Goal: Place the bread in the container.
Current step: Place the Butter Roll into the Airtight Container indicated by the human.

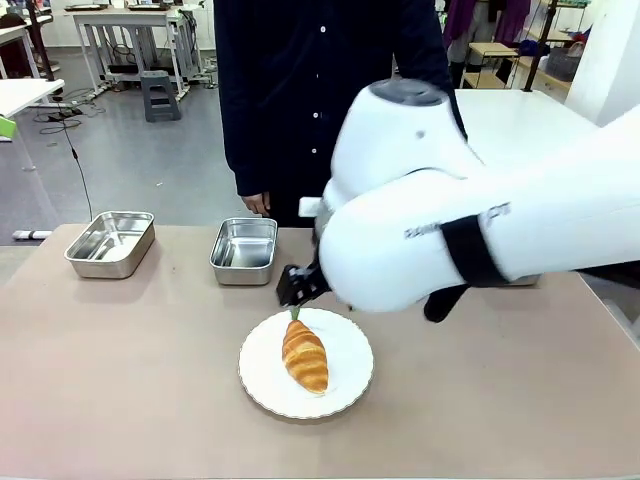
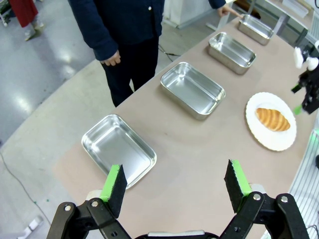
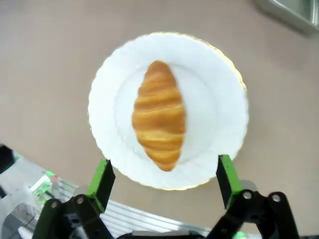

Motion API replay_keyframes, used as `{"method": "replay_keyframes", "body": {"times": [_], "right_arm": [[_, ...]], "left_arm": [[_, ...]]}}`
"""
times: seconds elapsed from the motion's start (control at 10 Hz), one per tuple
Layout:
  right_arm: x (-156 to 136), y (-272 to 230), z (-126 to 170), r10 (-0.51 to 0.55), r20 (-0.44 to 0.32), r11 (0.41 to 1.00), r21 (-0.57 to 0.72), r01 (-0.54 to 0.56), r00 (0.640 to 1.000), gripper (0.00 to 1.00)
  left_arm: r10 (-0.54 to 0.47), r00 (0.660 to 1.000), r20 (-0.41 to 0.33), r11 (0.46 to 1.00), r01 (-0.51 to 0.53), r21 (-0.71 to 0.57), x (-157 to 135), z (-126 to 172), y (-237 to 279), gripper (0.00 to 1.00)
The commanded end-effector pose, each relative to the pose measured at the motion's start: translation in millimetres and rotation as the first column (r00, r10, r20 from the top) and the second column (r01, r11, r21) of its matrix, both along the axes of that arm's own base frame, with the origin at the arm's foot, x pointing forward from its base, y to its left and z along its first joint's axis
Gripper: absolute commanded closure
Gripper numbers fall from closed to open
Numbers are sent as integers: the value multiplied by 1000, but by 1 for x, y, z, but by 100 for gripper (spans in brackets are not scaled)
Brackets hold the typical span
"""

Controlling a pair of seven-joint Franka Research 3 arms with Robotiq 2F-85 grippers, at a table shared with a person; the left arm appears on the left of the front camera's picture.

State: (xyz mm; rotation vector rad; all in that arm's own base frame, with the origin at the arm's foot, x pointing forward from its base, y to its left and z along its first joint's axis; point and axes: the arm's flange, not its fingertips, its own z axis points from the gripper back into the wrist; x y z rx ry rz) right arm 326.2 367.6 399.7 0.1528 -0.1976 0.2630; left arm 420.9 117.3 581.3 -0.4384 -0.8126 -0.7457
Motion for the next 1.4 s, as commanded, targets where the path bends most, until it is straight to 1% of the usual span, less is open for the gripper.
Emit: {"method": "replay_keyframes", "body": {"times": [0.0,0.3,0.7,0.8,1.1,1.3], "right_arm": [[12,38,-22,3,15,999,-41,-3,1000,0],[14,57,-50,15,-7,994,-110,-15,1000,0],[23,53,-79,9,-33,988,-157,-14,999,0],[25,50,-85,9,-28,985,-172,-14,1000,0],[32,44,-100,12,-57,988,-151,-20,998,0],[33,47,-107,18,-47,986,-165,-26,999,0]], "left_arm": [[0,1000,8,1000,1,-8,-1,0,0,0],[0,1000,8,1000,1,-8,-1,0,0,0],[0,1000,8,1000,1,-8,-1,0,0,0],[0,1000,8,1000,1,-8,-1,0,0,0],[0,1000,8,1000,1,-8,-1,0,0,0],[0,1000,8,1000,1,-8,-1,0,0,0]]}}
